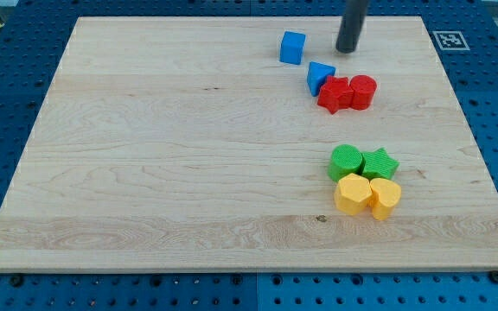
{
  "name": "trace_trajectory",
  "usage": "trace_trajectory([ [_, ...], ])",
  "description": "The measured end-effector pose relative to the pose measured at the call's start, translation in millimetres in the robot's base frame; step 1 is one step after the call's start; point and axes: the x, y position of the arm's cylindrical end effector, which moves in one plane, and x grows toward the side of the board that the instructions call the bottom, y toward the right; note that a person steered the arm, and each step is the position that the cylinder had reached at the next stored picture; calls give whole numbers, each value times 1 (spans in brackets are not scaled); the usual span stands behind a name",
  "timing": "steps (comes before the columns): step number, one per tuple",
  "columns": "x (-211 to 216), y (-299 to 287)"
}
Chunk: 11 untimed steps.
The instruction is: Move the cube into the red circle
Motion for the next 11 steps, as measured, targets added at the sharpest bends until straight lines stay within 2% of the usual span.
trace_trajectory([
  [2, -10, -104],
  [3, -4, -117],
  [5, 46, -51],
  [6, 53, -34],
  [8, 34, -25],
  [10, 62, 31],
  [11, 61, 24],
])
